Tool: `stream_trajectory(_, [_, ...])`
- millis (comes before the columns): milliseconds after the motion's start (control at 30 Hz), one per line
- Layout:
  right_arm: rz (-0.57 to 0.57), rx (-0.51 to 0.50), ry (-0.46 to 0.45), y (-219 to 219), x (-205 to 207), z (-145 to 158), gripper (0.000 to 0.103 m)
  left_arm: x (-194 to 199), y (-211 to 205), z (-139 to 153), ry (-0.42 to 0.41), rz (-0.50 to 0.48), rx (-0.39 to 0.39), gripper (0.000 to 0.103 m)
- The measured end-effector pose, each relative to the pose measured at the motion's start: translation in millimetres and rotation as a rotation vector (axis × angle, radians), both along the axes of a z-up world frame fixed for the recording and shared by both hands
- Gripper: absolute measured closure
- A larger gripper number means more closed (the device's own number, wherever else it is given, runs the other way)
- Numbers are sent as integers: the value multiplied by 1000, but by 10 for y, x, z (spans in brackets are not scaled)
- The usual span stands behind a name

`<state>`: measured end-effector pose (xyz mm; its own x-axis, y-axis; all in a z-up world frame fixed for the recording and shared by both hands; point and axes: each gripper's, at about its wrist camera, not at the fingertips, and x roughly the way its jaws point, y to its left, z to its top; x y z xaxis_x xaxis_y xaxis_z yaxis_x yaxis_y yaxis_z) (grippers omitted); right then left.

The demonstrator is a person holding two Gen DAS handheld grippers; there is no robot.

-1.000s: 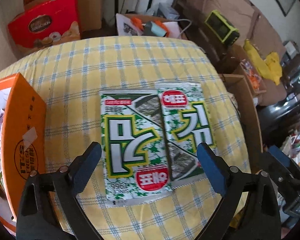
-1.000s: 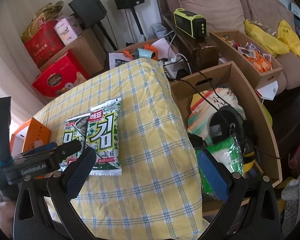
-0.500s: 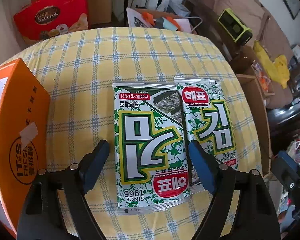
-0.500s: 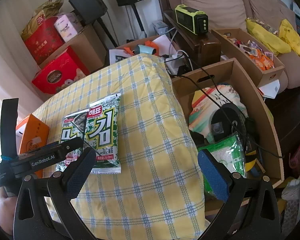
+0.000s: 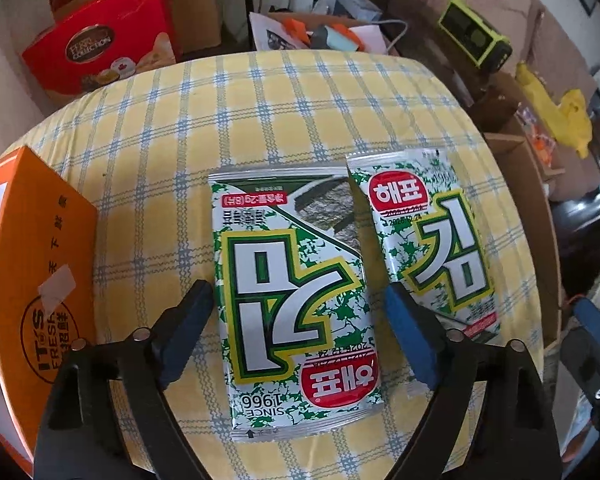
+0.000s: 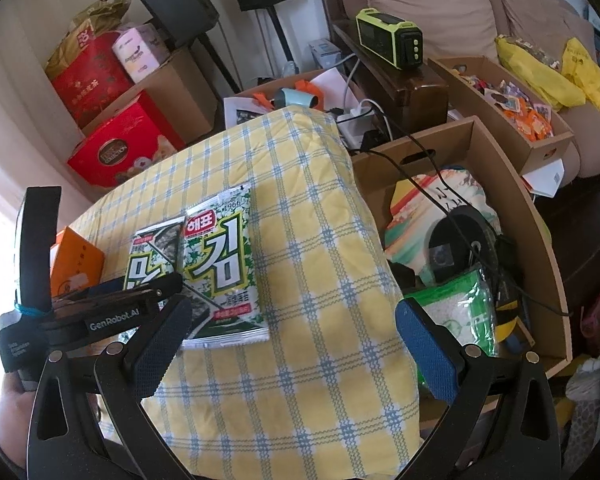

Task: Organize objects
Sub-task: 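Close the left tool on one seaweed packet and lift it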

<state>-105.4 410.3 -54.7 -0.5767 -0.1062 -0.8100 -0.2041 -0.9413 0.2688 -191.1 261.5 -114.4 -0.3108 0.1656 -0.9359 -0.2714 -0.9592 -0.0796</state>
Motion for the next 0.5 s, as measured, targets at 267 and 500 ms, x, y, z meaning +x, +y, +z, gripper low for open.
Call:
stream_trajectory(267, [-10,-11,-6,4,17,-11,1,25,40,32,26,-55,-23,40])
stream_trajectory(500, [2,-7,-5,-9,-10,13,1,92,-135,159,27,-53,38,41])
